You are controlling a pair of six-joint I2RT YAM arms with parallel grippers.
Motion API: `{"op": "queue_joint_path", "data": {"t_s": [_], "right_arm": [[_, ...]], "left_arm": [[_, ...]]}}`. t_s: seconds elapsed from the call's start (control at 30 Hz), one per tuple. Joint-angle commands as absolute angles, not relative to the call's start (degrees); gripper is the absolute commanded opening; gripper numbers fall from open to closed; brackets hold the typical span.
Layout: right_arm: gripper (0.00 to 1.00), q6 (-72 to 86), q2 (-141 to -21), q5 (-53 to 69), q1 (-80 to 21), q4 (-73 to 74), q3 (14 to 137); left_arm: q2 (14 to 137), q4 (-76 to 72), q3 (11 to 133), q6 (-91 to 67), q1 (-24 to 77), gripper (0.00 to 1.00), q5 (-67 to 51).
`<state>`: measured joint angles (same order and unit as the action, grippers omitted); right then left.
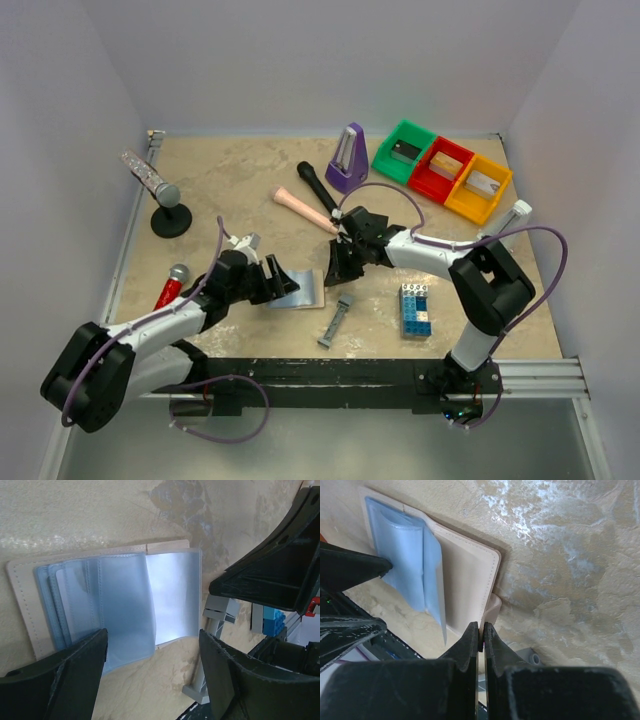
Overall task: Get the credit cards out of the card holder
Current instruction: Remove the credit card from the card holder.
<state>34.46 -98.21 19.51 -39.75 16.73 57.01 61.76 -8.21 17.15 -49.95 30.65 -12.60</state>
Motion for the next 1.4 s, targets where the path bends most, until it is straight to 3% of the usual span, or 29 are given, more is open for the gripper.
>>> {"op": "queue_joint_path", "data": {"t_s": [0.0, 0.4, 0.73, 0.9, 1.37], "right_arm": [[0.0, 33.6, -98.3, 21.3, -40.1, 16.4, 59.4], [0.0, 33.0, -98.1, 21.4, -40.1, 16.4, 58.9], [0.0, 32.9, -97.6, 21.5, -40.0, 16.0, 58.1], [0.0, 32.8, -97.6, 21.4, -40.1, 16.0, 57.8], [0.0, 32.6, -97.3, 21.9, -40.0, 15.6, 57.3]], "left_arm": [[64.5, -13.4, 19.6, -49.8, 31.1, 0.78, -17.0], [69.9, -14.6, 29.0, -45.6, 40.8, 0.78, -20.4], [50.8, 3.0, 22.6, -49.3, 39.0, 0.82, -0.3], [51.1, 5.2, 20.7, -50.8, 38.5, 0.87, 2.8], [55.6, 4.8, 20.1, -51.5, 38.2, 0.87, 3.4]]}}
